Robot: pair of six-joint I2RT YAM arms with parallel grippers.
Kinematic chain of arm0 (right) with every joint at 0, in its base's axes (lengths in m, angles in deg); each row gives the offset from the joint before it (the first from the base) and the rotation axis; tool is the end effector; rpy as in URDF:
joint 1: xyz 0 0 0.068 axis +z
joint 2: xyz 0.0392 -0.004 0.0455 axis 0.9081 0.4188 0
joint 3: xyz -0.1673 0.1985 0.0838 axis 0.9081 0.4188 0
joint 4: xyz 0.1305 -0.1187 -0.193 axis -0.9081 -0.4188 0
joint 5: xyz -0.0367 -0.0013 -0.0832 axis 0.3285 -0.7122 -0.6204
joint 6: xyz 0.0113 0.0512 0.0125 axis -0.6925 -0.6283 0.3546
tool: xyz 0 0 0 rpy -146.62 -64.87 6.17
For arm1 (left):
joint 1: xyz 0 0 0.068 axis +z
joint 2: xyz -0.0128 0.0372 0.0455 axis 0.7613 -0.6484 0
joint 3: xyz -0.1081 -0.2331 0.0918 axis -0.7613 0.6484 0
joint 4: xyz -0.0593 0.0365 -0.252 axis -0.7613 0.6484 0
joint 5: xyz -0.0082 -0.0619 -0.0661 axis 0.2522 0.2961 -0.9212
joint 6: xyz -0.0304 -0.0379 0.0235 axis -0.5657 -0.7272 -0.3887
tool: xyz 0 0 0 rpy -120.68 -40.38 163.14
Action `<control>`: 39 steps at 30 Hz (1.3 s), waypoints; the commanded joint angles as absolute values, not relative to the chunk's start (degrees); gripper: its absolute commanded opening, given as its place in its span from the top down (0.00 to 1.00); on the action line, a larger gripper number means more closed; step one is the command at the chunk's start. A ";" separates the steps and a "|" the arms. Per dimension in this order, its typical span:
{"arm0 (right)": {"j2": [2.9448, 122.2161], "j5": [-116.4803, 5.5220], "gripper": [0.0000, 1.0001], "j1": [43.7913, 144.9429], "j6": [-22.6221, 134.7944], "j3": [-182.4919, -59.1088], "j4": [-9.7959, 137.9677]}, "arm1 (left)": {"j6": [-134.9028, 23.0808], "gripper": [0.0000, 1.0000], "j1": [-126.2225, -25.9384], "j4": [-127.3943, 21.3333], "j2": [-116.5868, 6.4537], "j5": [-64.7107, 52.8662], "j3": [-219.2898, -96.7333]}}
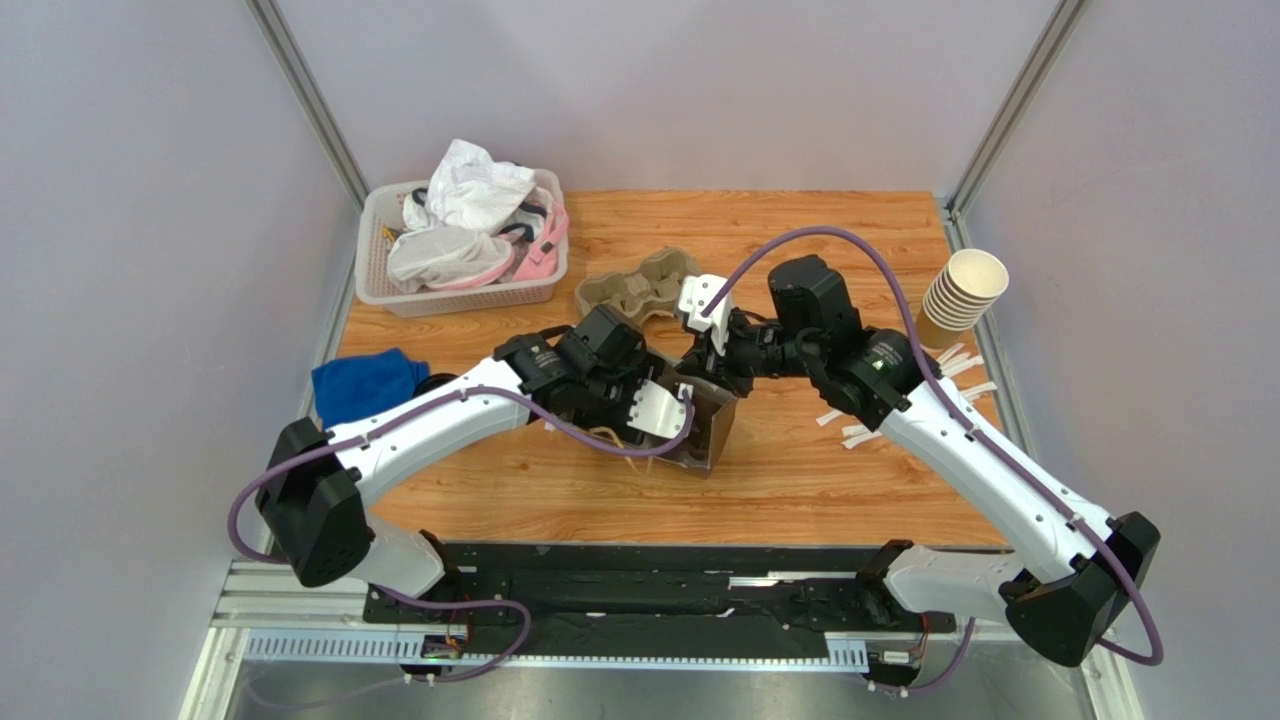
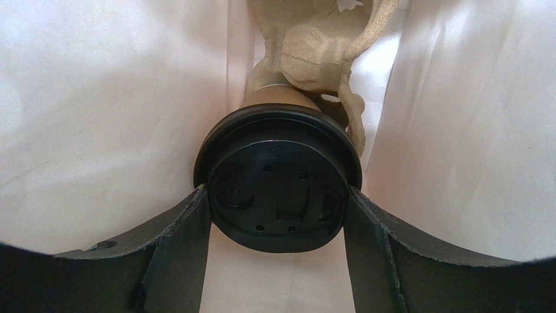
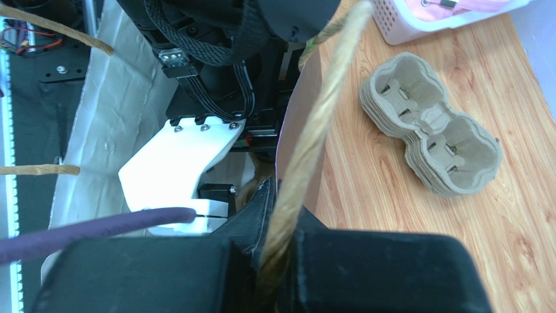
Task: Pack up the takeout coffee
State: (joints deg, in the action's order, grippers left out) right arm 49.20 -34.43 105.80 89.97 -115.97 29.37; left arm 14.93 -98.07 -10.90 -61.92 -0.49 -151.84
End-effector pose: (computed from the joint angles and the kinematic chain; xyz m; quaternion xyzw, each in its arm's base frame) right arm 0.1791 0.1758 0.3748 -0.5715 0.6381 0.2704 0.4395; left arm 0.1957 -0.2238 0.2729 0.7770 0.5582 0.0037 0.2908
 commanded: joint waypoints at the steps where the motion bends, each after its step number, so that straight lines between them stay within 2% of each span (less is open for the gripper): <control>1: 50.14 -31.48 1.00 105.23 90.24 -118.82 32.34 | 14.73 1.00 -96.16 -2.42 -66.66 -3.11 -156.06; 21: 56.82 -27.00 1.00 97.50 91.46 -121.37 30.23 | 17.02 1.00 -92.39 6.29 -82.57 -5.66 -162.31; 36: 58.84 -25.06 1.00 94.77 92.69 -121.46 29.96 | 16.66 1.00 -91.15 4.98 -90.23 -3.73 -159.85; 39: 58.93 -25.15 1.00 94.51 92.87 -121.37 29.88 | 15.97 0.93 -91.07 3.13 -89.53 -3.29 -158.44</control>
State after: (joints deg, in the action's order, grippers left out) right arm 58.40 -26.83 94.89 91.52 -119.58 29.70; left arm 16.42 -92.91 1.41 -79.82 -7.05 -167.14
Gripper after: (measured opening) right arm 0.015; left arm 0.721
